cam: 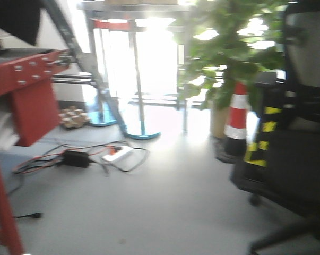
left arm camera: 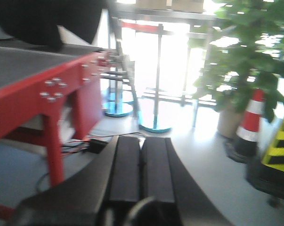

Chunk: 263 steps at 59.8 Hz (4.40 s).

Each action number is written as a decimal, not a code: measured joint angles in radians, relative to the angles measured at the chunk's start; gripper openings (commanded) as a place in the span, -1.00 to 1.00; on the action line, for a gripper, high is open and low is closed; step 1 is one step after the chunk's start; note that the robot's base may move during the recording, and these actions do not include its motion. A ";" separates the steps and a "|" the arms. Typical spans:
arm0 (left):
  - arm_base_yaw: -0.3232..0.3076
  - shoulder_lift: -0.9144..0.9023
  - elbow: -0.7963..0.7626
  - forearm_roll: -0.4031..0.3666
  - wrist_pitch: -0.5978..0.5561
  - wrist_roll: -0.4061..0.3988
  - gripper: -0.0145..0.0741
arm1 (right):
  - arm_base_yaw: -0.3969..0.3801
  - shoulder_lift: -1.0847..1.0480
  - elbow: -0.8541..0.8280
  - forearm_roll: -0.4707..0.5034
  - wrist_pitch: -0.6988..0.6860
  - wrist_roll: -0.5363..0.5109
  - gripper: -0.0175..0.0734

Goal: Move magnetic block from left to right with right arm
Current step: 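Drive the base past the chair to the second carpeted table, then position the base at the second table, cube still in right gripper, then lower the red cube onto the second table and open the right gripper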

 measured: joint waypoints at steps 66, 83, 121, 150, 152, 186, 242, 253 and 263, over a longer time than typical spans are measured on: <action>0.000 0.000 0.000 0.000 0.000 0.000 -0.94 | 0.000 0.000 0.000 0.000 0.000 0.000 -0.26; 0.000 0.000 0.000 0.000 0.000 0.000 -0.94 | 0.000 0.000 0.000 0.000 0.000 0.000 -0.26; 0.000 0.000 0.000 0.000 0.000 0.000 -0.94 | 0.000 0.000 0.000 0.000 0.000 0.000 -0.26; 0.000 0.000 0.000 0.000 0.000 0.000 -0.94 | 0.000 0.000 0.000 0.000 0.000 0.000 -0.26; 0.000 0.000 0.000 0.000 0.000 0.000 -0.94 | 0.000 0.000 0.000 0.000 0.000 0.000 -0.26; 0.000 0.000 0.000 0.000 0.000 0.000 -0.94 | 0.000 0.002 0.000 0.060 -0.008 0.000 -0.26; 0.000 0.000 0.000 0.000 0.000 0.000 -0.94 | 0.113 1.298 -0.544 0.156 -0.182 -0.248 -0.26; 0.000 0.000 0.000 0.000 0.000 0.000 -0.94 | 0.123 1.525 -0.614 0.219 -0.155 -0.250 -0.26; 0.000 0.000 0.000 0.000 0.000 0.000 -0.94 | 0.123 1.666 -0.626 0.232 -0.161 -0.252 -0.26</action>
